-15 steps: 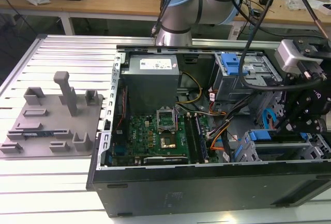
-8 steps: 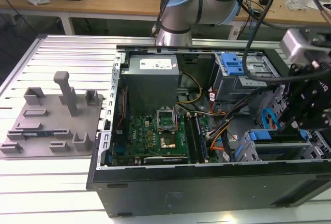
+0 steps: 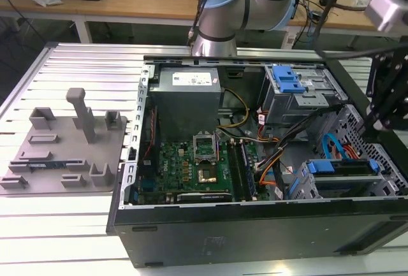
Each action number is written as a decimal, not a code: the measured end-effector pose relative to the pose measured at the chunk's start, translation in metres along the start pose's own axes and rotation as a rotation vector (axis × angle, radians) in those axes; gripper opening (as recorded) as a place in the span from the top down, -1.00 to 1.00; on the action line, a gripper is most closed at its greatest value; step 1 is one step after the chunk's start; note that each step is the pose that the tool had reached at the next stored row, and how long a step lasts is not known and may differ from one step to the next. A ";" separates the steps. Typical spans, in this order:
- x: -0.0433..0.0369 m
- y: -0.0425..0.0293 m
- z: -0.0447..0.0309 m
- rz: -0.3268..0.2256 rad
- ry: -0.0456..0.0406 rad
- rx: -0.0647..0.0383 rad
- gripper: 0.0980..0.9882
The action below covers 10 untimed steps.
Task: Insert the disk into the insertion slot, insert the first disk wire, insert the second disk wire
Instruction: 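Insert the second disk wire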
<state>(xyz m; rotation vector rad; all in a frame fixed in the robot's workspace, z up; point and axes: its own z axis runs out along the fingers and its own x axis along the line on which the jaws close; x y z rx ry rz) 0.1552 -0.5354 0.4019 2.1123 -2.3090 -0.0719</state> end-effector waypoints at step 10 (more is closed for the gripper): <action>0.0000 0.0000 -0.0011 0.000 0.0000 0.000 0.98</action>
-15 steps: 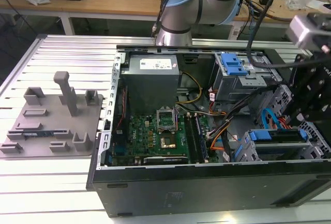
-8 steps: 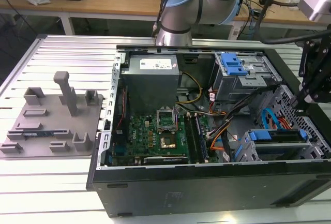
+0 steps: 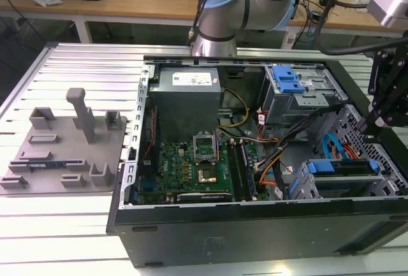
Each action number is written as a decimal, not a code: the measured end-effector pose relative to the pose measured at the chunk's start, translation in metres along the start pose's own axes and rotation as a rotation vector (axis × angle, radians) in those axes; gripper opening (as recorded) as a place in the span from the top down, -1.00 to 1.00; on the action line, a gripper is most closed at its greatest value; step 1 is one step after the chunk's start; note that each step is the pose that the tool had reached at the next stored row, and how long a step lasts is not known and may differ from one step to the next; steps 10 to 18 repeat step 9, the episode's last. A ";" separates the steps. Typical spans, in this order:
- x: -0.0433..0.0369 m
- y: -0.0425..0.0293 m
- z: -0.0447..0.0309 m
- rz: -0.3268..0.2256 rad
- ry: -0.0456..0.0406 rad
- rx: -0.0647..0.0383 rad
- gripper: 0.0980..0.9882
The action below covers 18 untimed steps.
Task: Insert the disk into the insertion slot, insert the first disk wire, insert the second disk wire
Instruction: 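Insert the second disk wire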
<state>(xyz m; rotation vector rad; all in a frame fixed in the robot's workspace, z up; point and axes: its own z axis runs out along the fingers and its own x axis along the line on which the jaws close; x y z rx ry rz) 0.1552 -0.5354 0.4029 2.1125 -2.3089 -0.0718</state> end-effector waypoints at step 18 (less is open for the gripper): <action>0.0000 0.0000 -0.0002 0.000 0.0000 0.000 0.98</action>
